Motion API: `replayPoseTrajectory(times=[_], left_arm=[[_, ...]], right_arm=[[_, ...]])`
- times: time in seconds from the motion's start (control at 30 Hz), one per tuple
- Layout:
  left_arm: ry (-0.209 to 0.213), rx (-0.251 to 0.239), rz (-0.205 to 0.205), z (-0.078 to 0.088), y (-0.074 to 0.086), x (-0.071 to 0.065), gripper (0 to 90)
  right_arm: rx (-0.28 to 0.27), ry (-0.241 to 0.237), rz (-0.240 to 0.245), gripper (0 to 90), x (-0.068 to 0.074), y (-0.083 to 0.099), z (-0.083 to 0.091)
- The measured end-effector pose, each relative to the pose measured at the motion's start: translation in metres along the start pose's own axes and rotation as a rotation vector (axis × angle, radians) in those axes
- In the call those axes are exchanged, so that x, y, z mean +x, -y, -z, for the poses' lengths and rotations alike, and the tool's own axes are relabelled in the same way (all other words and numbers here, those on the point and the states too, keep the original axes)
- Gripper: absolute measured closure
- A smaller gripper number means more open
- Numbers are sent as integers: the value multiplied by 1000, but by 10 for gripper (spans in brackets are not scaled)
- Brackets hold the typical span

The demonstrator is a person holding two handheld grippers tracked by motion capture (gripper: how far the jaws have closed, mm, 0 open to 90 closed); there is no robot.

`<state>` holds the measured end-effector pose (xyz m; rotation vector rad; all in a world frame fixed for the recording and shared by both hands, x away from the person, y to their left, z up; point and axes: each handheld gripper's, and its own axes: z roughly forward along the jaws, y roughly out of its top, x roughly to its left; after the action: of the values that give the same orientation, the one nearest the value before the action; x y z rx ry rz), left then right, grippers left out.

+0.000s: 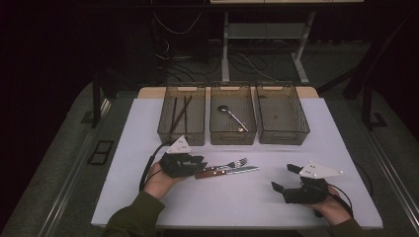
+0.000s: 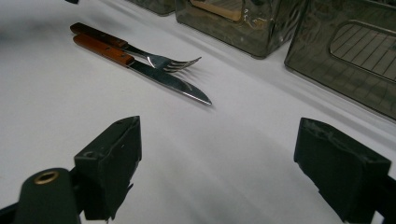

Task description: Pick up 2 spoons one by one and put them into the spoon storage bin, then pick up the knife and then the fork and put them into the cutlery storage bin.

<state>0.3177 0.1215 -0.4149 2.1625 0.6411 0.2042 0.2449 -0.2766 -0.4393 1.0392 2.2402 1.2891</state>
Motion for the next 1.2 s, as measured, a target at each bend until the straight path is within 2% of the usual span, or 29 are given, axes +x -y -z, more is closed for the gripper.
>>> replayPoseTrajectory(times=[0.07, 0.1, 0.2, 0.33, 0.5, 0.67, 0.73, 0.77, 0.9, 0.93, 1.07, 1.2], left_arm=[[-11, 19, -3, -3, 1, 1, 879], [-20, 32, -9, -4, 2, 2, 890], [-43, 63, -9, -10, 6, 6, 890], [-69, 86, 15, -14, 11, 14, 890], [-41, 117, 29, -20, 15, 19, 891], [-24, 154, 9, -25, 16, 15, 891], [-22, 150, -1, -26, 16, 15, 891], [-21, 150, 12, -26, 16, 13, 891], [-15, 157, -10, -26, 15, 12, 891], [-16, 155, 6, -26, 15, 9, 891], [1, 164, -23, -27, 14, 7, 891], [4, 171, -8, -28, 13, 3, 891]], right_arm=[[0, 0, 3, 153, 0, 0, 0], [0, 0, 3, 153, 0, 0, 0], [-1, -1, 3, 153, 0, 0, 1], [-3, -1, 4, 153, 0, 0, 0], [4, 3, 2, 153, 0, 0, 0], [0, 4, 1, 153, 0, -1, 0], [-2, 2, 0, 153, 0, 0, -1], [0, 2, 1, 153, 0, 0, -1], [-4, 3, 0, 153, 0, 0, 0], [-4, 1, 4, 153, 0, 0, 0], [0, 3, -1, 153, 0, 0, 0], [0, 3, 2, 153, 0, 0, 0]])
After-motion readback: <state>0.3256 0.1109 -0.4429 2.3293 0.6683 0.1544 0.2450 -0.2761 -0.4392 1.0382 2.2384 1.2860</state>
